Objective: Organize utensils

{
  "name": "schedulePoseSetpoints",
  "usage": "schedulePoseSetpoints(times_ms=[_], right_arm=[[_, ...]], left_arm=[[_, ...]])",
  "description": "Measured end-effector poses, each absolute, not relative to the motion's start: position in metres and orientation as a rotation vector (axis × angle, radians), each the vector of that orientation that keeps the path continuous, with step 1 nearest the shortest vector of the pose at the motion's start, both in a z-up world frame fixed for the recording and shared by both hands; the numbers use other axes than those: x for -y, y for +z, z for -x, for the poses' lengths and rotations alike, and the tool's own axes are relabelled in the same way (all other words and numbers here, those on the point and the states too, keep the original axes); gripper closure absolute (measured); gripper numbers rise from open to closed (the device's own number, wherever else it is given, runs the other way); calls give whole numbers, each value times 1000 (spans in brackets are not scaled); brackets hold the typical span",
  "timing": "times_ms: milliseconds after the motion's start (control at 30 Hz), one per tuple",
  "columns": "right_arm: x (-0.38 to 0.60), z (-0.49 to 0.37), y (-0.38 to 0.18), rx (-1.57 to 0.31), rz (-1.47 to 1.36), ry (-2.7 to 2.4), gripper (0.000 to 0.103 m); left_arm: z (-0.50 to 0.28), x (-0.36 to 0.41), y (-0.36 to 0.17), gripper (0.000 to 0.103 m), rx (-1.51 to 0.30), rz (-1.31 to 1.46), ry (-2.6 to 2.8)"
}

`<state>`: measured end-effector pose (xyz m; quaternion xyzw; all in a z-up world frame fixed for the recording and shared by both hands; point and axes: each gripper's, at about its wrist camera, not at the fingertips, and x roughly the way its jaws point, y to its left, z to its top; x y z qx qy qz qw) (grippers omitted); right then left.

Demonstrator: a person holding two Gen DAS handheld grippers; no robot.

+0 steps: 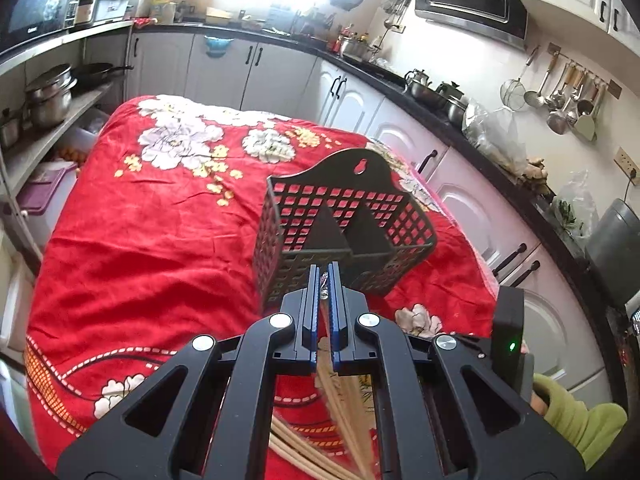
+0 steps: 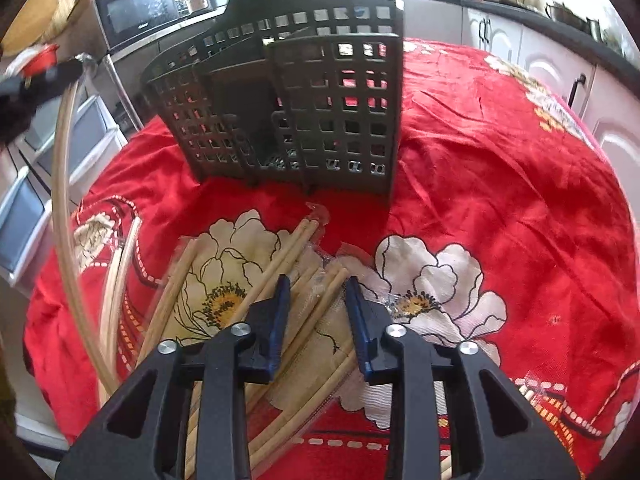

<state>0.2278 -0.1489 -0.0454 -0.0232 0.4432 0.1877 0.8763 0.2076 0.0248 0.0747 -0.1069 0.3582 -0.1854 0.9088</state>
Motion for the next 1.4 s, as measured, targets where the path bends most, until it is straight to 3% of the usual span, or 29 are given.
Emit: schedulePoseSetpoints(times_ms=[233,633,1400], right_arm=[[147,-225,-39,-907,58,424,94],[181,-216,13,-813,-139,538,97],[211,-214,143,-414,-157,506,98]], left_arm=[[-211,-11,84,101,-728,208,-407],[-213,4,111,101,-679,192,-440],[-211,11,163,102,-576,208,-504]])
